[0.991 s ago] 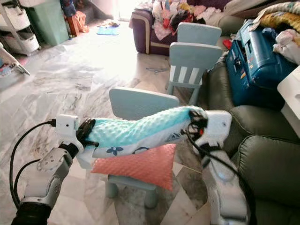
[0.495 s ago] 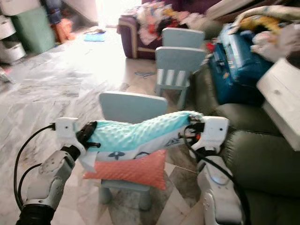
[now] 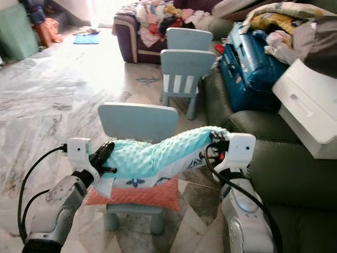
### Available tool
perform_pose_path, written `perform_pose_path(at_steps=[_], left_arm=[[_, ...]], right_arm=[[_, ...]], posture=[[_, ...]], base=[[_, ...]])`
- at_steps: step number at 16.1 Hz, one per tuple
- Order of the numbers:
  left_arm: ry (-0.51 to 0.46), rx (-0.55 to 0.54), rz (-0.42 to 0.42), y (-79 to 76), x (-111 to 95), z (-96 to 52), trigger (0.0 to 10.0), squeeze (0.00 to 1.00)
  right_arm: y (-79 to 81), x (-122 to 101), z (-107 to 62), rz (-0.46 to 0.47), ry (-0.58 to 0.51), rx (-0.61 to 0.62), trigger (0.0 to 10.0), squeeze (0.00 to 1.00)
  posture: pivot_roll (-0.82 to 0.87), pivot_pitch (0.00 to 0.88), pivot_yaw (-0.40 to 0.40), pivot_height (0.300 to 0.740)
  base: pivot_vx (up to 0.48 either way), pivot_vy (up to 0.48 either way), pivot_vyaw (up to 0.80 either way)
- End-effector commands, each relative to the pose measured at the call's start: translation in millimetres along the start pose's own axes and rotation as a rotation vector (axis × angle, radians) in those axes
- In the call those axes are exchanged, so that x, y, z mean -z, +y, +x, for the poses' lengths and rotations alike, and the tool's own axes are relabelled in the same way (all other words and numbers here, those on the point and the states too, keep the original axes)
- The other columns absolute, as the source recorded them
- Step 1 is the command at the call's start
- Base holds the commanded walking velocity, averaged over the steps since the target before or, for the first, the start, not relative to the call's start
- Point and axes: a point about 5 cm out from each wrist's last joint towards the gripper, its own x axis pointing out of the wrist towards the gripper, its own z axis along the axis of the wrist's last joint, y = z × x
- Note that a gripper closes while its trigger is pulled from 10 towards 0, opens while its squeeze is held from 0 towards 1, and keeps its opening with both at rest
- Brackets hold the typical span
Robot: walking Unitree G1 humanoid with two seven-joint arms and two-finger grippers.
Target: Move the pillow to the sofa
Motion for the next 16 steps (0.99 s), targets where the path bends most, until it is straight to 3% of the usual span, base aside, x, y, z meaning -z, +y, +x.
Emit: perform_pose_path(at_steps=[1, 4, 6, 9, 11, 16], left_arm=[[-0.009, 0.025, 0.021, -4.0, -5, -0.8, 10.0, 0.0], [0.027, 0.037, 0.098, -1.8, 8, -5.0, 10.0, 0.0], [0.067, 0.011, 0.104, 5.2, 19, -8.2, 10.0, 0.0], [0.151, -0.09, 0.134, 29.6, 34, -10.4, 10.0, 0.0], [0.167, -0.127, 0.124, 38.0, 35, -9.2, 10.0, 0.0], [0.177, -0.092, 0.132, 36.9, 38, -7.8, 10.0, 0.0]], right_arm=[[-1.5, -1, -4.1, -0.017, 0.001, -0.005, 10.0, 0.0], [-2.3, 17, -7.5, -0.039, 0.048, -0.017, 10.0, 0.0], [-4.0, 32, -10.6, -0.044, 0.102, -0.031, 10.0, 0.0], [-12.8, 58, -14.3, -0.022, 0.205, -0.027, 10.0, 0.0], [-14.5, 61, -11.9, -0.02, 0.21, -0.025, 10.0, 0.0], [-15.1, 65, -14.4, -0.02, 0.211, -0.03, 10.0, 0.0]], posture=[[-0.16, 0.06, -0.045, 0.74], [-0.15, 0.061, -0.043, 0.74], [-0.15, 0.062, -0.042, 0.74], [-0.15, 0.062, -0.042, 0.74], [-0.14, 0.059, -0.041, 0.74], [-0.14, 0.062, -0.038, 0.74]], base=[[0.0, 0.0, -0.8], [0.0, 0.0, -0.8], [0.0, 0.0, -0.8], [0.0, 0.0, -0.8], [0.0, 0.0, -0.8], [0.0, 0.0, -0.8]])
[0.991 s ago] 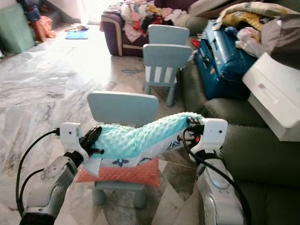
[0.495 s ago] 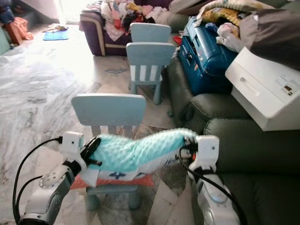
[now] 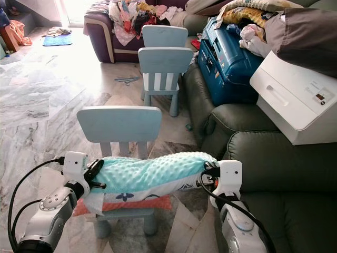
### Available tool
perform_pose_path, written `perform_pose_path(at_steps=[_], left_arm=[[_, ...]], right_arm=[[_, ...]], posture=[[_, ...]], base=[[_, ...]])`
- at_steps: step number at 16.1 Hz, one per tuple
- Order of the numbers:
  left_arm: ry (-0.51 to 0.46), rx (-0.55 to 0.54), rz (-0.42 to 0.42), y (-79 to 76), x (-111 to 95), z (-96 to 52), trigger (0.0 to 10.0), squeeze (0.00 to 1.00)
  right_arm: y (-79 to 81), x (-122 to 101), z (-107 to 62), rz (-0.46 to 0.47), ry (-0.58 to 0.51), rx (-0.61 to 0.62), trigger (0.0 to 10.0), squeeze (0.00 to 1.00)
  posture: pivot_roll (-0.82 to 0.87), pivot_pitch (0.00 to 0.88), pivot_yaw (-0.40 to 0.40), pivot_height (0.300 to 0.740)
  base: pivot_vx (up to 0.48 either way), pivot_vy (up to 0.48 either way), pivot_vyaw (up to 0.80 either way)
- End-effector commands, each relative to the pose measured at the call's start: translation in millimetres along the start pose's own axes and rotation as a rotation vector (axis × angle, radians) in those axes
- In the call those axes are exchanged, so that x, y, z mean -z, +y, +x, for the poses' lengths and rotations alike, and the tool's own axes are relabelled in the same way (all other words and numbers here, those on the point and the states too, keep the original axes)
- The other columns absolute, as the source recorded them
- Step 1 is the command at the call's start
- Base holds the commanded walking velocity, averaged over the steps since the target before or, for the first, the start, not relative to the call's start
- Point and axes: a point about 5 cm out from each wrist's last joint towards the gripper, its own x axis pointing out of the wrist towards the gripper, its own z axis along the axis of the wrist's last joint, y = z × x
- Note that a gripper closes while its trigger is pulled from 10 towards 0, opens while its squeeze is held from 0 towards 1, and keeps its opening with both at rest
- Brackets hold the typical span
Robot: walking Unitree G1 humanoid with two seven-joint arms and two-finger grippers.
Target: Move the pillow to the sofa
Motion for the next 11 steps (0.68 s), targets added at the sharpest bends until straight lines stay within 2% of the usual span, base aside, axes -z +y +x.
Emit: perform_pose_path(at_steps=[1, 4, 11], left_arm=[[-0.005, 0.026, 0.018, -3.0, -1.7, 2.0, 10.0, 0.0], [0.0, 0.063, 0.031, -7.3, -1.5, 2.8, 10.0, 0.0], [-0.011, 0.079, 0.015, -8.9, -3.7, 3.9, 10.0, 0.0]], right_arm=[[-2.4, -1.3, -0.3, 0.005, -0.014, 0.005, 10.0, 0.0], [-2.6, -3.0, -0.9, 0.005, -0.022, 0.001, 10.0, 0.0], [-2.8, -5.9, -1.6, 0.002, -0.031, -0.01, 10.0, 0.0]], posture=[[-0.14, 0.062, -0.038, 0.74], [-0.14, 0.063, -0.04, 0.74], [-0.15, 0.061, -0.045, 0.74]], base=[[0.0, 0.0, -0.8], [0.0, 0.0, 0.0], [0.0, 0.0, -0.8]])
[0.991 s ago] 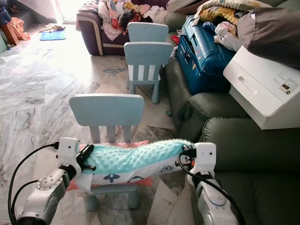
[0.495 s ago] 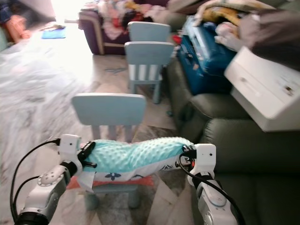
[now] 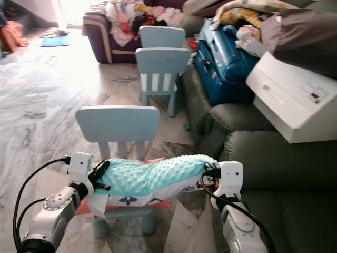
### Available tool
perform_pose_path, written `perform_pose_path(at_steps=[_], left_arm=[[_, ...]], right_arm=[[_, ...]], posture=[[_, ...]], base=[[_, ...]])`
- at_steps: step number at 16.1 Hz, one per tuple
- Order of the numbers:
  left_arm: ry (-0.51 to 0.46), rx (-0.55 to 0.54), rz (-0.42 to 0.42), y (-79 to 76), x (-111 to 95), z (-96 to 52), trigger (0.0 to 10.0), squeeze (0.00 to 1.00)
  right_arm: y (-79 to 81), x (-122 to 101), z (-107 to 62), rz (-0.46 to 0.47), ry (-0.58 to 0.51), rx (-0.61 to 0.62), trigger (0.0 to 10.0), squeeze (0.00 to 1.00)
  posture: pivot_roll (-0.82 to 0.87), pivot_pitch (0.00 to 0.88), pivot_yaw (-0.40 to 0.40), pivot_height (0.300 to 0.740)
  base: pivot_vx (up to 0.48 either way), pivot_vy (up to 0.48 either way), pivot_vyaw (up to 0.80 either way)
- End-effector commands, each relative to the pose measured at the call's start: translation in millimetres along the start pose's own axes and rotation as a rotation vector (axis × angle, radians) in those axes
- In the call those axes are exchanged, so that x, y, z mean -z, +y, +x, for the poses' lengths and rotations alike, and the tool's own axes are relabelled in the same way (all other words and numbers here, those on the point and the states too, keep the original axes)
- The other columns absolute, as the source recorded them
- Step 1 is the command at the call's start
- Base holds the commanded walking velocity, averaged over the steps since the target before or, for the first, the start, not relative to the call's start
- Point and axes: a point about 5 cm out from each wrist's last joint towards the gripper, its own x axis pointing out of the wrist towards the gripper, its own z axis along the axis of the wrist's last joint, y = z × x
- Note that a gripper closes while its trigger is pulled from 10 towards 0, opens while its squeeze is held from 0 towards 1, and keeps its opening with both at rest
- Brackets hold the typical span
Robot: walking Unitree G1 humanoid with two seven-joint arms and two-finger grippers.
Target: Move the pillow to the sofa
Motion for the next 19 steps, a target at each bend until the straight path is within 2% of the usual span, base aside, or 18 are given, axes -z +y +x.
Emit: perform_pose_path(at_steps=[1, 12, 19], left_arm=[[-0.013, 0.014, -0.006, -1.1, -3, 1.2, 10.0, 0.0], [-0.026, 0.052, -0.032, -7.8, -5, 0.2, 10.0, 0.0], [-0.04, 0.08, -0.054, -14.7, -6, -0.6, 10.0, 0.0]], right_arm=[[-1.2, -8, -0.5, -0.004, -0.033, -0.001, 10.0, 0.0], [0.1, -8, 0.2, 0.006, -0.037, -0.011, 10.0, 0.0], [0.1, -9, 0.3, -0.004, -0.039, -0.016, 10.0, 0.0]], posture=[[-0.15, 0.06, -0.046, 0.74], [-0.14, 0.07, -0.047, 0.74], [-0.15, 0.071, -0.049, 0.74]], base=[[0.0, 0.0, -0.8], [0.0, 0.0, -0.78], [0.0, 0.0, 0.0]])
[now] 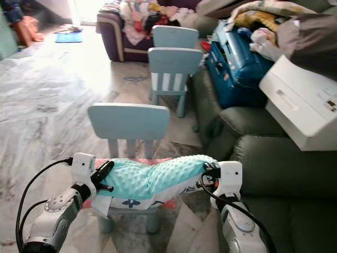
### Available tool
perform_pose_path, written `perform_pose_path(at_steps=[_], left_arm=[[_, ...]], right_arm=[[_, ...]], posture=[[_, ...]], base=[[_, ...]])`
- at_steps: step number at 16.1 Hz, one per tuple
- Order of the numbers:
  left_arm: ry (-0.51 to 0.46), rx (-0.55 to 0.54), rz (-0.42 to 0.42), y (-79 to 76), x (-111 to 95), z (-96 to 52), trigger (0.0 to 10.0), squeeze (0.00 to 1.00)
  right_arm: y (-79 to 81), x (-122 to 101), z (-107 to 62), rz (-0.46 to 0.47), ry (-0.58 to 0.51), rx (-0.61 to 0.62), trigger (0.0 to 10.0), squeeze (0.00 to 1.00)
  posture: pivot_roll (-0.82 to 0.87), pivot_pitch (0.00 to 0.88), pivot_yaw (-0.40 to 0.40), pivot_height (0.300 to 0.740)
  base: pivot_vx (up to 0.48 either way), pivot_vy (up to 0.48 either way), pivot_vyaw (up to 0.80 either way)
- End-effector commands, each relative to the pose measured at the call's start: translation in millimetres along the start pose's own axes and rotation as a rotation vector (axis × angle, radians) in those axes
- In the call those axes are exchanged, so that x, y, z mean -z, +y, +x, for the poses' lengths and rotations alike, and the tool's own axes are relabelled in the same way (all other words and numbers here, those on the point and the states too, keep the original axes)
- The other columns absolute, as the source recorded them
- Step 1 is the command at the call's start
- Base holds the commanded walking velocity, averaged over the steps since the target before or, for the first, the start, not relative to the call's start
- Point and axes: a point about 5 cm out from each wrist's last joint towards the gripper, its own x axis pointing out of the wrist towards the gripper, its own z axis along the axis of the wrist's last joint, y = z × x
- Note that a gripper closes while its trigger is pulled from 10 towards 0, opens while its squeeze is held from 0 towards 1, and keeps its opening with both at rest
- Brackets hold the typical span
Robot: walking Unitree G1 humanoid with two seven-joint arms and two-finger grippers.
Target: Move the pillow to the sofa
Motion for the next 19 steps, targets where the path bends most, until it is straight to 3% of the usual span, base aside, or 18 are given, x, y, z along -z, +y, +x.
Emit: perform_pose_path(at_steps=[1, 7, 19], left_arm=[[-0.011, 0.03, -0.004, -4.9, -4.4, 1.4, 10.0, 0.0], [-0.003, 0.039, -0.002, -5.9, -2.4, 0.3, 10.0, 0.0], [0.02, 0.044, 0.005, -7.1, 0.0, 0.2, 10.0, 0.0]], right_arm=[[-0.7, -7.9, -0.2, -0.005, -0.035, -0.008, 10.0, 0.0], [-0.1, -7.0, -0.9, -0.006, -0.03, -0.009, 10.0, 0.0], [0.6, -6.8, -0.1, -0.006, -0.029, -0.008, 10.0, 0.0]], posture=[[-0.15, 0.071, -0.049, 0.74], [-0.15, 0.074, -0.049, 0.74], [-0.15, 0.076, -0.046, 0.74]], base=[[0.0, 0.0, 0.0], [0.0, 0.286, 0.0], [0.0, 0.432, 0.0]])
